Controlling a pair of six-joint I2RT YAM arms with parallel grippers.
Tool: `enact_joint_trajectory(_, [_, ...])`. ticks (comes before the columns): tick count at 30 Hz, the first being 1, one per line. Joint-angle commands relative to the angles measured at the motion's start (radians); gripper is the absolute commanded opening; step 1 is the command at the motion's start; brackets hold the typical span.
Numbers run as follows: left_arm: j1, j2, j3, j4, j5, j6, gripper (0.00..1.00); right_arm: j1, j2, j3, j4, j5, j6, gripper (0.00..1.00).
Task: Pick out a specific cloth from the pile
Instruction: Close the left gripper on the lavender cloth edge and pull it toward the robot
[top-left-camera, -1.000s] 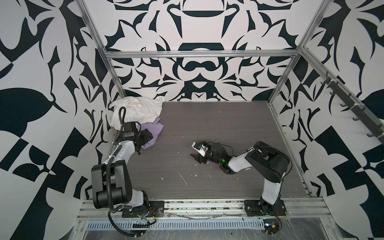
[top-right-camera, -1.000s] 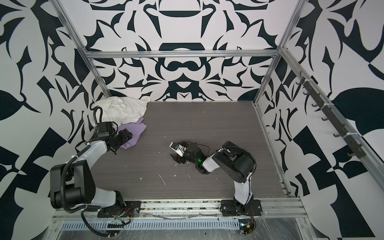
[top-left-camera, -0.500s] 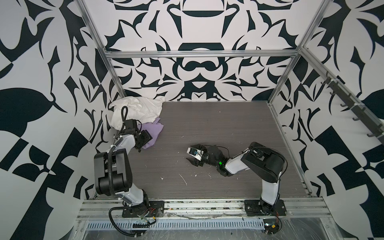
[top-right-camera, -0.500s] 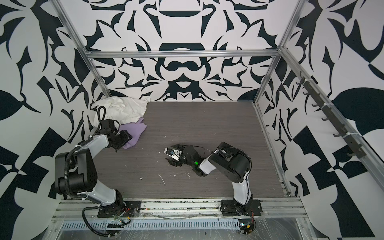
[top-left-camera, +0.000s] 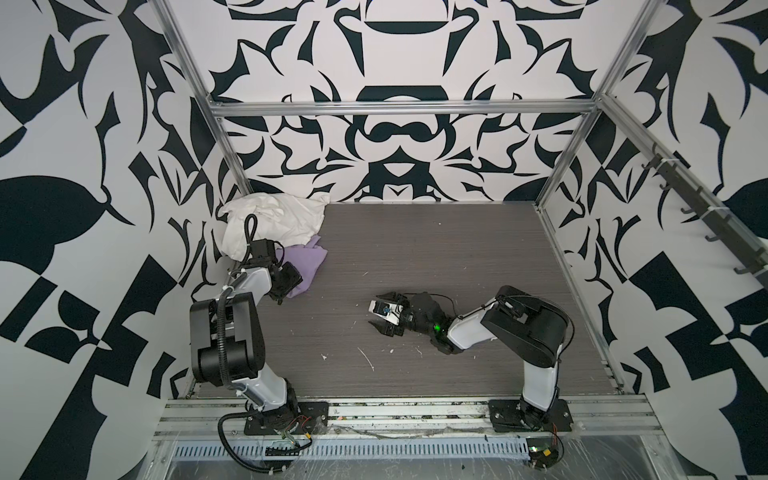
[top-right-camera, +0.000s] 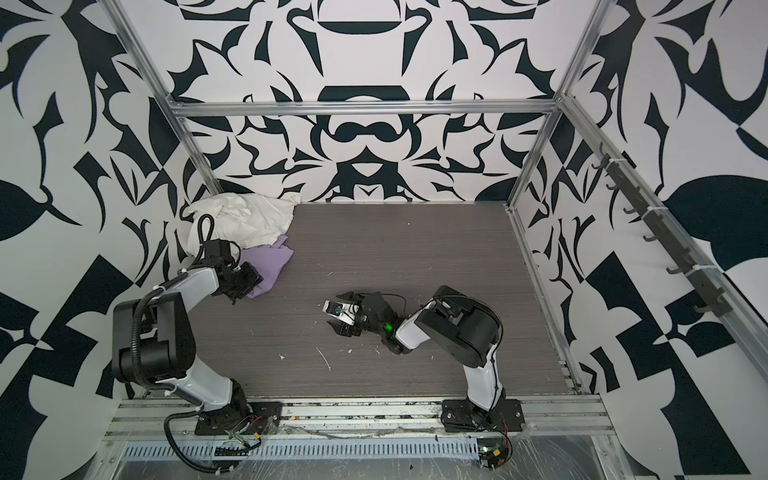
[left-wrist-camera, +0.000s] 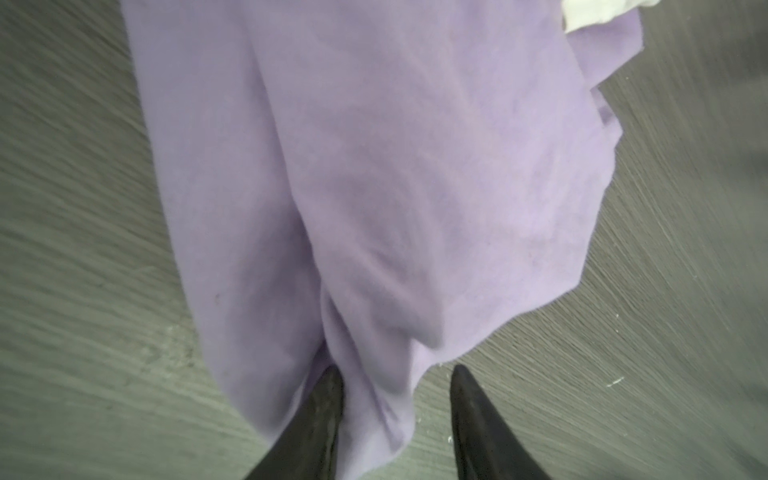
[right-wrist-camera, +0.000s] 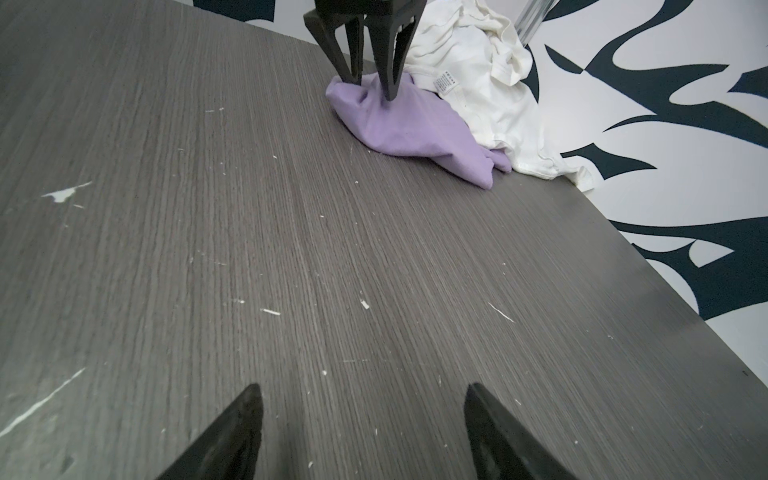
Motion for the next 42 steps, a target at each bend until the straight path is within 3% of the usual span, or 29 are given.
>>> enact_joint_trajectory(1, [0.004, 0.016, 0.029, -0.023, 0.009, -0.01, 0.44, 0.007, -0.005, 0.021, 0.025, 0.006, -0.009, 0.78])
enact_joint_trajectory(12, [0.003, 0.083, 0.052, -0.013, 0.076, -0.032, 0.15, 0.01, -0.002, 0.019, 0.033, 0.017, -0.014, 0.79])
enact_joint_trajectory(19, [-0.01, 0.129, 0.071, 0.01, 0.16, -0.066, 0.08, 0.01, 0.001, 0.011, 0.061, 0.058, -0.001, 0.79])
enact_joint_trajectory(32, [-0.145, 0.144, 0.129, 0.004, 0.162, -0.071, 0.03, 0.011, 0.008, 0.006, 0.107, 0.076, 0.067, 0.78])
enact_joint_trajectory(42, [-0.239, 0.163, 0.197, -0.009, 0.164, -0.102, 0.01, 0.008, 0.0, 0.0, 0.169, 0.108, 0.207, 0.78])
